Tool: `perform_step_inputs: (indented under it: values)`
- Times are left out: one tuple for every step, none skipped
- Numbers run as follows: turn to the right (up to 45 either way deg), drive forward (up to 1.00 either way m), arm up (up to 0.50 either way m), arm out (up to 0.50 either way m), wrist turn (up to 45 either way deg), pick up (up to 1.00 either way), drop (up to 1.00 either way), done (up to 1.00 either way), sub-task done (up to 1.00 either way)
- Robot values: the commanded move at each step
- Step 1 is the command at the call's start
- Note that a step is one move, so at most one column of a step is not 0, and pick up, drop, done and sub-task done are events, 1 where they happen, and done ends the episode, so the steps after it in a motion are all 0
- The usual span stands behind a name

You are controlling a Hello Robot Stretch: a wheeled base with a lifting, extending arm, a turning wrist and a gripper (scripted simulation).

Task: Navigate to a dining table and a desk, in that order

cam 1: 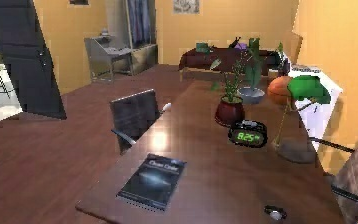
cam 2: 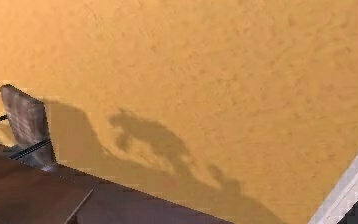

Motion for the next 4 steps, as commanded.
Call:
perform_step_inputs:
  values:
    - [-45.0,0.00,0.00,0.00,0.0,0.00,0.00,0.00,0.00]
    - [-21.0,0.00,0.00,0.00,0.0,0.00,0.00,0.00,0.00]
    - [-3.0,0.00,0.00,0.00,0.0,0.00,0.00,0.00,0.00]
    - [0.0,0.75,0.00,0.00,0.0,0.00,0.00,0.00,0.00]
